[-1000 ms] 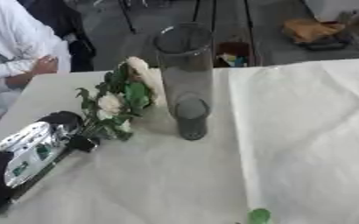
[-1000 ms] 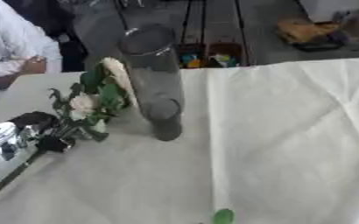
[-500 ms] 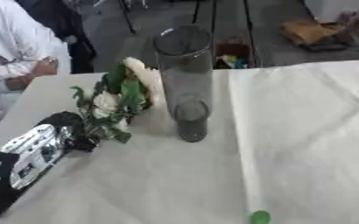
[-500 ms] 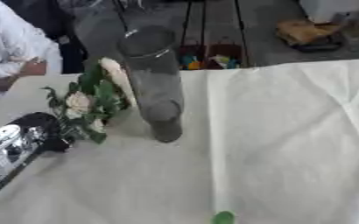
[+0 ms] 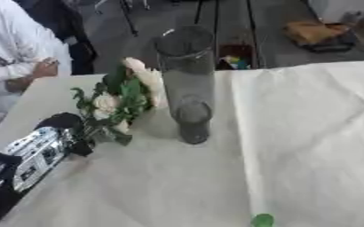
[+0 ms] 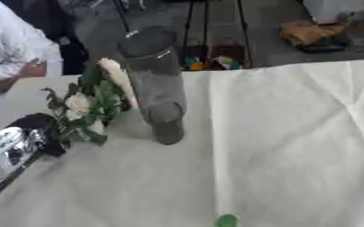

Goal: Arrange flowers into the vase.

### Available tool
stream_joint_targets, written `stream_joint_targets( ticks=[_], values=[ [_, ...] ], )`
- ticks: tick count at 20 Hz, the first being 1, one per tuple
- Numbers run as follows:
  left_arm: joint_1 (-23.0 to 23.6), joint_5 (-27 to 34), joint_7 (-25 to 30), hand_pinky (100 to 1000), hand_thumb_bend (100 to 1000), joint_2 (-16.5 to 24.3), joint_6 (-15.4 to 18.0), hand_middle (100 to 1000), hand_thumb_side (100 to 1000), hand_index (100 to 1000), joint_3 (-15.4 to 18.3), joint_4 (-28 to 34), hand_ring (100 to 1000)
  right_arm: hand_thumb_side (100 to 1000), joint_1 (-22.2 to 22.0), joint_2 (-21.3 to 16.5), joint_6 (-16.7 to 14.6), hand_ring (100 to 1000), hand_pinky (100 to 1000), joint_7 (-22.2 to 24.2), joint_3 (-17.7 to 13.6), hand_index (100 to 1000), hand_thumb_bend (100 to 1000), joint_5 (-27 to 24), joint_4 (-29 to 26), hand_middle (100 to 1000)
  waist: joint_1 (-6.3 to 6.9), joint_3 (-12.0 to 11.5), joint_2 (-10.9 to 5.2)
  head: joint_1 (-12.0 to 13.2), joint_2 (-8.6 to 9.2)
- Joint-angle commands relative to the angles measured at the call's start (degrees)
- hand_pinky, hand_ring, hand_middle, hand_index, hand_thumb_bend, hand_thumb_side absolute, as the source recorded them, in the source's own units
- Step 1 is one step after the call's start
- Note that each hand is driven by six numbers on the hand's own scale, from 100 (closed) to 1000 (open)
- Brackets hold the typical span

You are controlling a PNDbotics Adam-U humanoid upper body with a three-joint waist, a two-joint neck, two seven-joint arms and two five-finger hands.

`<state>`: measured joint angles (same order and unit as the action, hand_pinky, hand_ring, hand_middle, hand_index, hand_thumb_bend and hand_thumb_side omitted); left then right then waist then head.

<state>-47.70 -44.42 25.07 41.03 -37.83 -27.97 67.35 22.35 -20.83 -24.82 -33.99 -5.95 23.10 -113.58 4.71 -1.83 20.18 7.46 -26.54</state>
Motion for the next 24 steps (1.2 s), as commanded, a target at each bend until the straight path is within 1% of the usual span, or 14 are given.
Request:
stream_joint_targets(
  ticks=[1, 2, 3, 5, 7, 10, 12, 14, 15, 16, 18, 20, 22, 24],
  values=[
    [-1.4, -0.8, -0.1, 211, 122, 0.8, 0.3, 412, 340, 501, 0.7, -0.2, 335, 1000, 0.4, -0.4, 0.1, 775, 665, -0.1, -0.2, 819, 100, -0.2, -1.0, 621, -0.03, 0.0, -0.94, 0.1, 0.95],
    [-1.4, -0.9, -0.3, 185, 112, 0.7, 0.3, 397, 347, 492, 0.7, -0.2, 315, 1000, 0.4, -0.4, 0.1, 775, 665, -0.1, -0.2, 819, 100, -0.2, -1.0, 621, -0.02, 0.1, -0.93, 0.1, 1.00],
    [-1.5, -0.9, -0.5, 132, 100, 0.6, 0.2, 367, 362, 471, 0.8, -0.3, 277, 1000, 0.4, -0.4, 0.1, 775, 665, -0.1, -0.2, 819, 100, -0.2, -1.0, 620, -0.01, 0.1, -0.92, 0.1, 1.02],
    [-1.5, -0.6, -0.9, 100, 100, 0.5, -0.1, 336, 393, 440, 1.0, -0.5, 256, 1000, 0.4, -0.4, 0.1, 775, 665, 0.0, -0.2, 819, 100, -0.3, -1.0, 619, 0.00, 0.1, -0.93, 0.2, 1.02],
    [-1.5, 0.2, -1.1, 100, 100, 0.3, -0.4, 302, 405, 398, 1.1, -0.7, 235, 1000, 0.4, -0.3, 0.2, 775, 665, 0.0, -0.2, 820, 100, -0.3, -1.0, 618, 0.02, 0.1, -0.94, 0.2, 1.02],
    [-1.4, 1.2, -1.5, 100, 100, 0.3, -0.8, 238, 398, 335, 1.1, -0.7, 146, 1000, 0.4, -0.3, 0.3, 775, 665, 0.1, -0.1, 820, 100, -0.4, -1.0, 616, 0.05, 0.1, -0.98, 0.2, 1.00],
    [-1.5, 1.6, -2.0, 100, 100, 0.3, -1.1, 172, 394, 263, 1.1, -0.6, 100, 1000, 0.5, -0.3, 0.3, 775, 666, 0.2, -0.1, 820, 100, -0.4, -1.0, 615, 0.04, 0.2, -1.00, 0.2, 1.01],
    [-1.5, 1.7, -2.7, 100, 104, 0.2, -1.3, 103, 398, 190, 1.1, -0.5, 100, 1000, 0.4, -0.3, 0.4, 775, 666, 0.2, -0.1, 820, 100, -0.5, -1.0, 614, 0.03, 0.2, -1.02, 0.2, 1.03],
    [-1.5, 1.7, -3.1, 100, 175, 0.2, -1.4, 100, 403, 170, 1.1, -0.4, 100, 1000, 0.4, -0.3, 0.4, 775, 666, 0.3, -0.1, 820, 100, -0.5, -1.0, 614, 0.03, 0.2, -1.03, 0.2, 1.07],
    [-1.5, 1.6, -3.4, 100, 217, 0.2, -1.3, 100, 402, 156, 1.0, -0.3, 100, 1000, 0.4, -0.3, 0.4, 775, 666, 0.3, -0.1, 820, 100, -0.6, -1.0, 614, 0.03, 0.2, -1.04, 0.3, 1.12],
    [-1.5, 1.4, -3.8, 100, 370, 0.2, -1.2, 100, 410, 130, 0.9, -0.3, 100, 1000, 0.4, -0.2, 0.4, 776, 666, 0.3, -0.1, 820, 100, -0.6, -1.0, 613, 0.04, 0.2, -1.06, 0.3, 1.17],
    [-1.5, 0.8, -3.8, 100, 453, 0.2, -0.9, 100, 393, 114, 1.0, -0.5, 100, 1000, 0.4, -0.2, 0.4, 776, 666, 0.4, -0.1, 821, 100, -0.6, -1.0, 613, 0.04, 0.2, -1.08, 0.3, 1.18],
    [-1.6, 0.3, -3.6, 100, 490, 0.2, -0.6, 100, 374, 100, 1.1, -0.5, 100, 1000, 0.3, -0.2, 0.4, 776, 666, 0.4, -0.1, 821, 100, -0.7, -1.0, 612, 0.08, 0.1, -1.09, 0.3, 1.08],
    [-1.6, -0.2, -3.9, 100, 480, 0.2, -0.4, 100, 351, 100, 1.4, -0.3, 100, 1000, 0.2, -0.1, 0.5, 776, 666, 0.5, -0.1, 821, 100, -0.7, -1.0, 610, 0.13, 0.1, -1.09, 0.3, 1.02]
  ],
)
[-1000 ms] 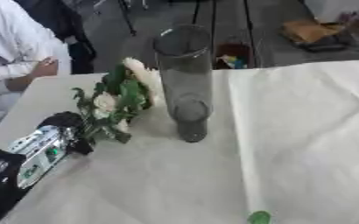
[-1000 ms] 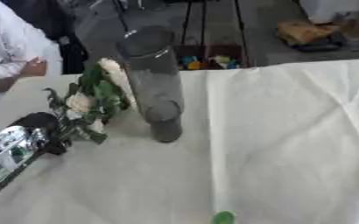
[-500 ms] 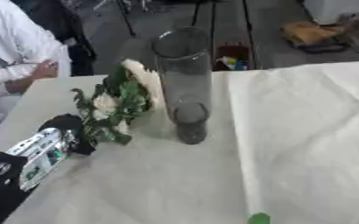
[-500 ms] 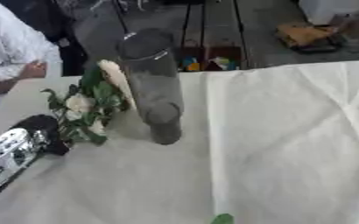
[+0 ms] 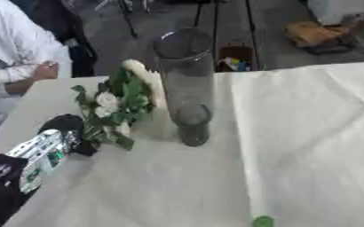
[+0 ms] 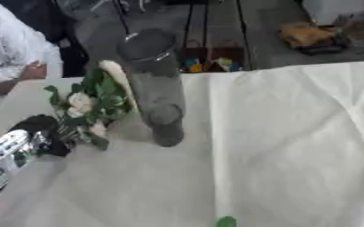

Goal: Arrange flowers into the vase.

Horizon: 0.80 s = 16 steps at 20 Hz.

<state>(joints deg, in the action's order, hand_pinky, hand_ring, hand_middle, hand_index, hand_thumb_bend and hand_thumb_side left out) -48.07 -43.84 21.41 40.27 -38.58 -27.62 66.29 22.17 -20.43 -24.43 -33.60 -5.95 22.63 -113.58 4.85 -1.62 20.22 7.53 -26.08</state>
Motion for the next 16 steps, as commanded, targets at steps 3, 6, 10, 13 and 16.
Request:
stream_joint_targets(
  ticks=[3, 6, 10, 13, 16],
  values=[
    [-1.2, -1.2, -1.7, 100, 455, 1.1, 0.3, 100, 334, 100, 1.4, 1.6, 100, 1000, 0.3, -0.5, 0.2, 776, 666, 0.1, -0.1, 821, 100, -0.3, -1.0, 609, 0.03, -0.2, -1.11, 0.2, 0.55],
    [-1.0, -1.4, -3.9, 100, 403, 1.3, -0.3, 100, 305, 100, 2.1, 2.8, 100, 1000, 0.2, -0.5, 0.2, 776, 666, 0.1, -0.1, 822, 100, -0.4, -1.0, 608, 0.05, -0.3, -1.16, 0.2, 0.45],
    [-0.4, -0.8, -7.6, 100, 361, 1.6, -1.6, 100, 200, 100, 3.3, 5.1, 100, 1000, 0.1, -0.5, 0.3, 775, 666, 0.1, -0.1, 822, 100, -0.5, -1.0, 606, 0.05, -0.4, -1.24, 0.1, 0.46],
    [0.1, 0.2, -10.3, 100, 361, 1.7, -2.9, 100, 116, 100, 4.2, 6.8, 100, 1000, 0.0, -0.4, 0.3, 776, 666, 0.0, -0.2, 822, 100, -0.5, -1.0, 605, 0.03, -0.5, -1.30, 0.0, 0.49],
    [0.6, 1.5, -13.2, 100, 328, 1.7, -4.2, 100, 181, 100, 4.9, 8.6, 100, 1000, -0.1, -0.4, 0.4, 776, 667, 0.1, -0.2, 822, 100, -0.5, -1.0, 605, -0.03, -0.6, -1.31, 0.0, 0.52]
  ],
)
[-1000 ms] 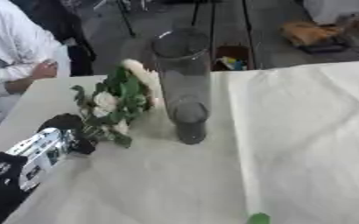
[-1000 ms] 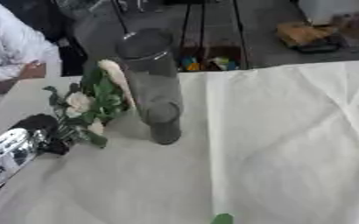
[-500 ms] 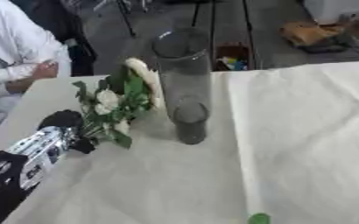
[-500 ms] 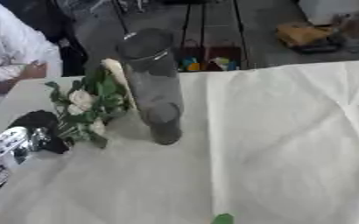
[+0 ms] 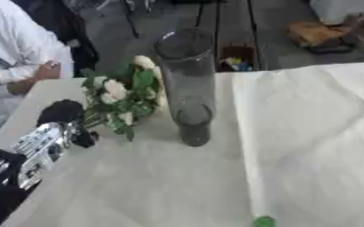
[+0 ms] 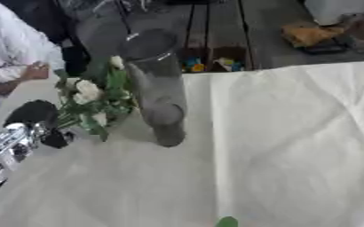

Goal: Arrange flowers into the vase.

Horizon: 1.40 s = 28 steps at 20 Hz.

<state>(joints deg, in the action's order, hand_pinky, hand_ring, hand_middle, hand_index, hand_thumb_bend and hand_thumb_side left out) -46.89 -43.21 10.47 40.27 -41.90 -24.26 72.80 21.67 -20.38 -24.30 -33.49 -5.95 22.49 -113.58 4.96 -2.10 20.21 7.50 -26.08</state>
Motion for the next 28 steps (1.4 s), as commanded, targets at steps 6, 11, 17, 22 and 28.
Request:
stream_joint_targets(
  ticks=[6, 11, 17, 22, 28],
  values=[
    [0.6, 2.9, -7.5, 100, 302, 1.9, -3.0, 100, 226, 100, 3.2, 4.3, 100, 1000, 0.4, -0.4, 0.2, 776, 667, 0.0, -0.2, 823, 100, -0.5, -1.0, 605, -0.19, -0.3, -1.31, -0.1, 0.45],
    [1.6, 5.4, -10.9, 100, 228, 1.9, -4.7, 100, 256, 100, 4.7, 4.7, 100, 1000, 0.2, -0.4, 0.3, 777, 668, 0.0, -0.3, 822, 100, -0.4, -1.0, 603, -0.30, -0.4, -1.30, -0.1, 0.64],
    [2.4, 8.2, -14.5, 100, 210, 1.8, -5.8, 100, 241, 100, 5.4, 4.2, 100, 1000, 0.2, -0.3, 0.2, 777, 668, 0.0, -0.3, 823, 100, -0.4, -1.0, 602, -0.45, -0.5, -1.14, -0.1, 0.77],
    [2.8, 9.6, -16.2, 100, 363, 1.7, -6.2, 100, 314, 100, 5.9, 3.8, 100, 1000, 0.2, -0.3, 0.2, 777, 668, 0.0, -0.4, 823, 100, -0.4, -1.0, 601, -0.70, -0.6, -1.02, -0.1, 0.81],
    [3.0, 12.5, -19.5, 100, 483, 1.7, -6.4, 100, 427, 100, 7.9, 5.5, 100, 1000, 0.1, -0.3, 0.2, 777, 668, 0.0, -0.4, 823, 100, -0.4, -1.0, 601, -0.91, -0.8, -1.08, -0.2, 1.00]
  ],
)
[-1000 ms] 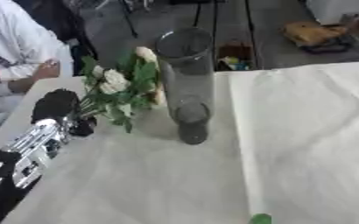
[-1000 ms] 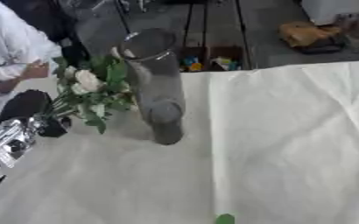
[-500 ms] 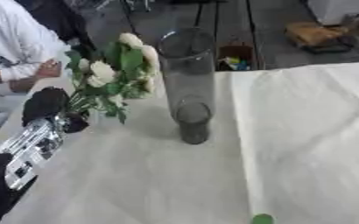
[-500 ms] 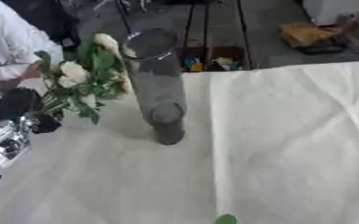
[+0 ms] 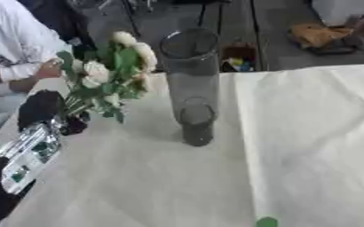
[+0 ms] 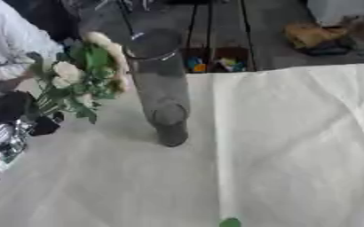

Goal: Arrange flowers into the vase.

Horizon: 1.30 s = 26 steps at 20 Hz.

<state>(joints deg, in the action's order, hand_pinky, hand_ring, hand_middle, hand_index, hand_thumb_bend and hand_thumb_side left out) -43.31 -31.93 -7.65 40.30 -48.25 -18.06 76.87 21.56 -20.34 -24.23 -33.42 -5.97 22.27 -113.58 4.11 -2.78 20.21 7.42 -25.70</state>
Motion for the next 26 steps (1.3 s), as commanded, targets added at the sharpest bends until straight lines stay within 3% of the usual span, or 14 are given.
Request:
stream_joint_targets(
  ticks=[1, 8, 12, 16, 26],
  values=[
    [-0.6, 1.7, -1.9, 100, 508, 1.7, 0.0, 100, 423, 100, 2.0, 1.8, 100, 1000, 0.2, -0.3, 0.2, 777, 668, -0.1, -0.4, 823, 100, -0.2, -1.0, 601, -0.09, -0.2, -1.10, -0.1, 0.62],
    [-1.3, 4.9, -5.2, 100, 608, 1.4, -0.3, 100, 395, 100, 4.0, 5.5, 100, 1000, 0.1, -0.3, 0.2, 777, 669, -0.1, -0.4, 823, 100, -0.3, -1.0, 600, -0.25, -0.2, -1.19, 0.1, 0.75],
    [-1.9, 7.1, -6.9, 100, 675, 0.9, -0.3, 100, 291, 100, 5.3, 7.5, 100, 1000, 0.1, -0.3, 0.1, 777, 669, -0.1, -0.4, 824, 100, -0.4, -1.0, 599, -0.29, -0.2, -1.32, 0.1, 1.05],
    [-2.4, 9.4, -8.8, 100, 668, 0.2, -0.5, 100, 254, 100, 6.4, 9.5, 100, 1000, 0.0, -0.2, 0.2, 777, 669, 0.1, -0.3, 824, 100, -0.5, -1.0, 597, -0.28, -0.1, -1.36, 0.2, 1.34],
    [-3.7, 15.4, -20.5, 100, 643, -1.8, 0.7, 100, 210, 100, 9.1, 13.8, 100, 1000, -0.1, -0.1, 0.2, 777, 670, 0.1, -0.4, 824, 100, -0.7, -1.0, 595, -0.20, 0.1, -1.40, 0.2, 1.84]
  ],
)
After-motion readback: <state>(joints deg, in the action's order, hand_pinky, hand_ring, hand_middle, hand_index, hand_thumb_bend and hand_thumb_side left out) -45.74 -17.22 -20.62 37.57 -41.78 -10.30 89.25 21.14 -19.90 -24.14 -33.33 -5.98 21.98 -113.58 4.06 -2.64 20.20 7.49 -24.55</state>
